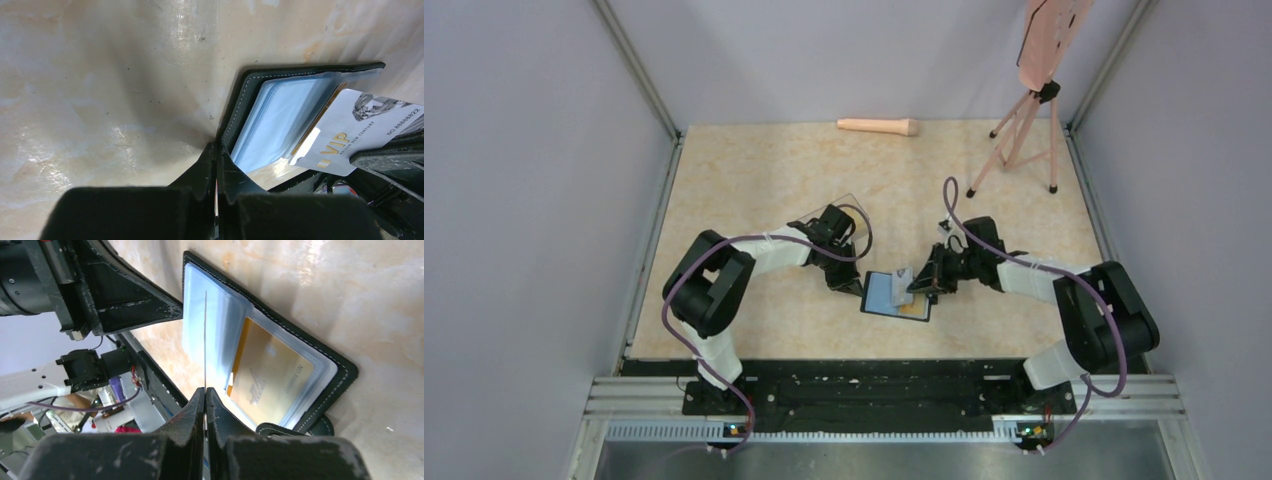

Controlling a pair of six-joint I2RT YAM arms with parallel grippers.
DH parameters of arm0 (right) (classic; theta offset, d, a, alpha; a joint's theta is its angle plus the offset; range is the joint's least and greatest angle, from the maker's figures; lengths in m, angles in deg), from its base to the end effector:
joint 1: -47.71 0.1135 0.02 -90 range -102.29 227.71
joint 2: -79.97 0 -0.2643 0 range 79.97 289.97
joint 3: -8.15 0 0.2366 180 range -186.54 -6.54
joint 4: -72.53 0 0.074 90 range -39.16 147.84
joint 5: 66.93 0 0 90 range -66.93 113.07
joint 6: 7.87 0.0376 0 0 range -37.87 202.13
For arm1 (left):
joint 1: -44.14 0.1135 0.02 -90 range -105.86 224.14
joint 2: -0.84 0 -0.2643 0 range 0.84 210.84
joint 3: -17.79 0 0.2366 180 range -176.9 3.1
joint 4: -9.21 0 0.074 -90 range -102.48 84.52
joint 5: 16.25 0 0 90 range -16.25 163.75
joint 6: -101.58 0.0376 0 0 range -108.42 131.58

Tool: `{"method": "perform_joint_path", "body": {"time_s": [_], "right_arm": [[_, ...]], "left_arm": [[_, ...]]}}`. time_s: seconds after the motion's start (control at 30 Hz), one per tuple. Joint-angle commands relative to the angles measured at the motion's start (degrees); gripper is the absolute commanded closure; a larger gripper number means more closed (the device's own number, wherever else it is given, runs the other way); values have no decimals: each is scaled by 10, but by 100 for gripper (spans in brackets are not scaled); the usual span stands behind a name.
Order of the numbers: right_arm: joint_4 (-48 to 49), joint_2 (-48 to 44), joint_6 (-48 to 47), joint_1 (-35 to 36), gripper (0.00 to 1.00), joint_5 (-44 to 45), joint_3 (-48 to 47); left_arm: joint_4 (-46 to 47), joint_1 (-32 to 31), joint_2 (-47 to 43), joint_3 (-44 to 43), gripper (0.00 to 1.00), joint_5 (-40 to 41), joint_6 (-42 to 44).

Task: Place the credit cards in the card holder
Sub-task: Insert the credit card into the card holder.

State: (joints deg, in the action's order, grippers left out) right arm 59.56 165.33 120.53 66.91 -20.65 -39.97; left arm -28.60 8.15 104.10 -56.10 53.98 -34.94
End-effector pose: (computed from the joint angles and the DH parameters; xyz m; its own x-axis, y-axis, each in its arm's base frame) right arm 0.2292 0.1073 0.1560 -0.9758 0.1356 -0.1717 -0.0629 0.5779 0.8137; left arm 0.2589 -0.2038 0.1539 -0.9915 -0.1239 -0.0406 -0.0876 0.8639 -0.4959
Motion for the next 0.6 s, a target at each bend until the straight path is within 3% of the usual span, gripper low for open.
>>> {"method": "perform_joint_path", "body": {"time_s": [0.0, 0.57], "right_arm": [[-15, -25, -13, -9, 100, 36, 1], [39, 31, 14, -8, 100, 23, 35]], "left_arm": [[1, -11, -8, 10, 100, -6, 0], [7, -18, -15, 22, 100, -2, -8]]}}
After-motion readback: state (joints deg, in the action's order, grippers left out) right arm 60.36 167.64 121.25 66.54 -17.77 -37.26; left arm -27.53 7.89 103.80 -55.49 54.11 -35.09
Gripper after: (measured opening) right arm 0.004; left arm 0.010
